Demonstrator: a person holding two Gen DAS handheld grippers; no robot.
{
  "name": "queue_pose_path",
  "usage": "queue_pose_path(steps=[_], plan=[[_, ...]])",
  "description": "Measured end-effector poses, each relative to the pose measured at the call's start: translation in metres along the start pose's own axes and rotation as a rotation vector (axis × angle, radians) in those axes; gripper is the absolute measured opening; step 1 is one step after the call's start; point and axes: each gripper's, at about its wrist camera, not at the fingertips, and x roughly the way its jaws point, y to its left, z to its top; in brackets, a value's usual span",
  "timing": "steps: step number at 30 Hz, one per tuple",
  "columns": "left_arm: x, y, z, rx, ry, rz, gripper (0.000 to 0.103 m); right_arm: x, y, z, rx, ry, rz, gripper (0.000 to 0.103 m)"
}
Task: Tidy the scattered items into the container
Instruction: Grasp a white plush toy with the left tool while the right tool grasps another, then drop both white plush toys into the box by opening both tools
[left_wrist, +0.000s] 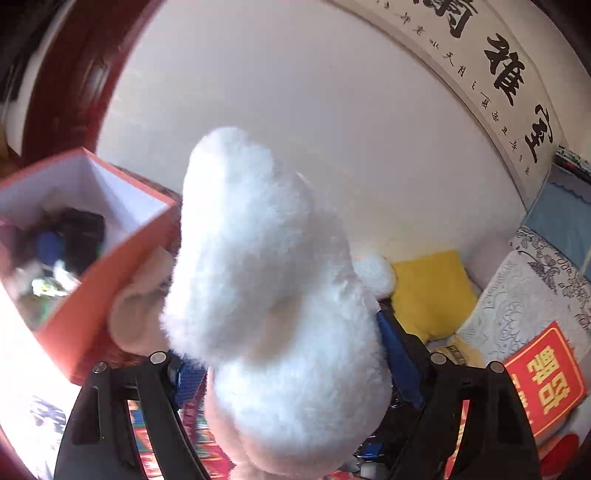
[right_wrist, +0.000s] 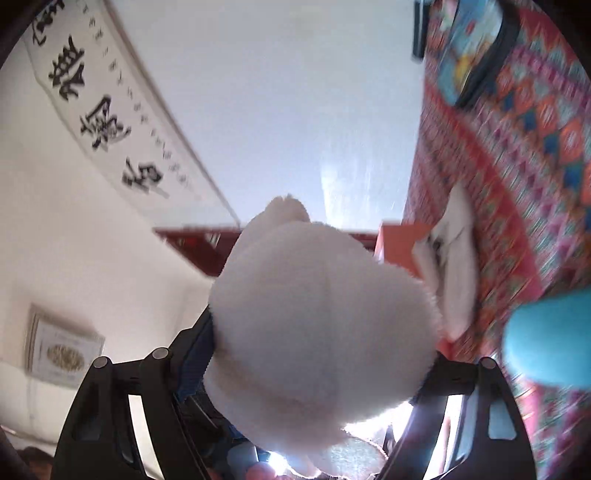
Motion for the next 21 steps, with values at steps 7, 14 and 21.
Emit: queue_pose_path(steps=[7, 14, 21], plan=[[-0.064, 0.055, 0.018, 0.042, -0.162, 0.169, 0.083, 0.095, -0.008, -0.053, 0.038, 0.181, 0.025, 0.08], [-0.056, 0.092, 0.081, 0.032, -0.23, 0.202, 0.088, 0.161, 0.002, -0.061, 0.01, 0.206, 0.002, 0.08], [-0.009, 0.205, 0.114, -0.055, -0.025, 0.461, 0.103, 0.25, 0.019, -0.016, -0.391, 0.071, -0.702, 0.102]])
